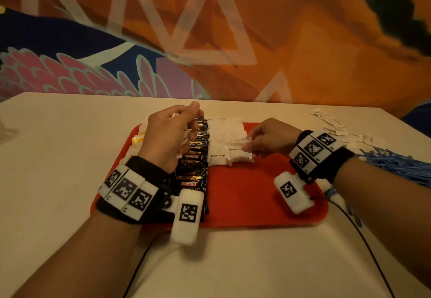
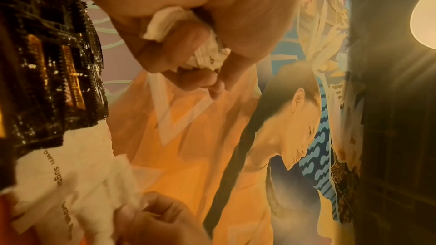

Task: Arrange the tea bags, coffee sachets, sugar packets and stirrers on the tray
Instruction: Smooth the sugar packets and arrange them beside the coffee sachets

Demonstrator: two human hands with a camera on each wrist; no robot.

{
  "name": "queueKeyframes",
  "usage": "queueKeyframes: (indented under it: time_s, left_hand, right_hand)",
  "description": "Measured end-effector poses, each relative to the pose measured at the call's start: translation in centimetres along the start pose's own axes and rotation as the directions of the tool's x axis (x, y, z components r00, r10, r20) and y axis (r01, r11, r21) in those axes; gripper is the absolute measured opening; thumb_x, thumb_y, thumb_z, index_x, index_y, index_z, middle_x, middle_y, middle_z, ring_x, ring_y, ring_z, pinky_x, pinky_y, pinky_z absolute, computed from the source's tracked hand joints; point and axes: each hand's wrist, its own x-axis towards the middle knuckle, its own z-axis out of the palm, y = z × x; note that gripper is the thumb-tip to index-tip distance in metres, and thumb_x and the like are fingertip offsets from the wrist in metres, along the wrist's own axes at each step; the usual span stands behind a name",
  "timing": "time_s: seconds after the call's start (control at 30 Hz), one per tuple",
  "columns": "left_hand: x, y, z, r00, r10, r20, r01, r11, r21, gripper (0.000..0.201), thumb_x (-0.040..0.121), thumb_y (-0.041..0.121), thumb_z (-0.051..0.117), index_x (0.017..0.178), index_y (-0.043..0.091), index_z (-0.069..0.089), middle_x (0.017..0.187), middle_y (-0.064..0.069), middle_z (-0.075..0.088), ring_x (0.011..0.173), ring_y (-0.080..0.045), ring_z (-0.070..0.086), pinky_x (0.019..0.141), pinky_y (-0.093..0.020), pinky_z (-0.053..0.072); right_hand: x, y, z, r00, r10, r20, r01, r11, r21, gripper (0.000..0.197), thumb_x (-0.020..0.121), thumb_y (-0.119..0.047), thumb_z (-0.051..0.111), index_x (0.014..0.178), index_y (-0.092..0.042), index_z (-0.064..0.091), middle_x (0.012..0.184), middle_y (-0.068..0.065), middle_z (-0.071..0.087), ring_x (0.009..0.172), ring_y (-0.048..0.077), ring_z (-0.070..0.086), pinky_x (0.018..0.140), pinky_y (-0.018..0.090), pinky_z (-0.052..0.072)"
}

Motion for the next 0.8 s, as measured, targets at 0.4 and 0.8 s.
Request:
queueKeyframes:
  time_s: [0.4, 0.8]
  left_hand:
    - [0.3, -0.1, -0.3, 1.000, -0.001, 0.029, 0.001, 1.000, -0.031, 0.021, 0.095, 0.031, 0.066, 0.084, 0.014, 0.072, 0.067, 0.001, 0.056, 0.051, -0.010, 0.046, 0.035, -0.018, 0.024]
    - [0.2, 0.0, -0.3, 1.000, -0.004, 0.030, 0.004, 1.000, -0.008, 0.022, 0.096, 0.032, 0.065, 0.084, 0.013, 0.071, 0.068, 0.001, 0.056, 0.052, -0.010, 0.047, 0.037, -0.019, 0.024]
  right_hand:
    - [1.3, 1.0, 0.8, 0.990, 0.120, -0.070, -0.131, 0.975, -0.179, 0.023, 0.078, -0.019, 0.083, 0.086, -0.014, 0.063, 0.073, 0.004, 0.071, 0.067, 0.015, 0.067, 0.085, 0.040, 0.057]
    - [0.5, -1.1, 2.3, 0.957, -0.285, 0.045, 0.253, 0.753, -0.607, 0.015, 0.080, -0.029, 0.079, 0.090, -0.023, 0.069, 0.081, -0.013, 0.061, 0.074, 0.005, 0.056, 0.060, 0.019, 0.041]
